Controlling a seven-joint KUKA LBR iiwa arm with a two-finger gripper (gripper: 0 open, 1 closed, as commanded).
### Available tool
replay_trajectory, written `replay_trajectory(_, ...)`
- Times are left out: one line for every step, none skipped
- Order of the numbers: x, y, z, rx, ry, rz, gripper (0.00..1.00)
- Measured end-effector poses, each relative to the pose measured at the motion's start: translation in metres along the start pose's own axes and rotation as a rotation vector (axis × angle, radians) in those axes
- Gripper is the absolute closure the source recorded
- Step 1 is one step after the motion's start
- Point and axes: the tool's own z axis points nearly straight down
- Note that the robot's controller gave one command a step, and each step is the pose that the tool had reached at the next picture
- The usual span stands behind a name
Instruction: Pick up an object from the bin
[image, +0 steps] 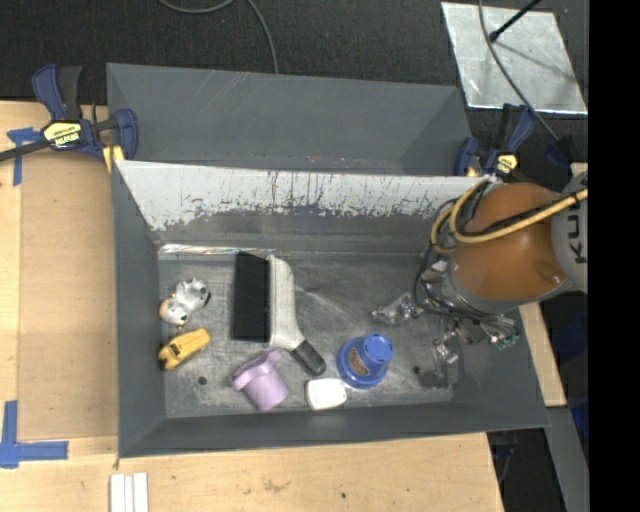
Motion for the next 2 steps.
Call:
replay_trajectory(0.000, 0.026, -0.017, -0.003, 0.007, -0.115, 0.00)
replay_trajectory(-0.016, 0.060, -0.042, -0.001, -0.005, -0.307, 0.00)
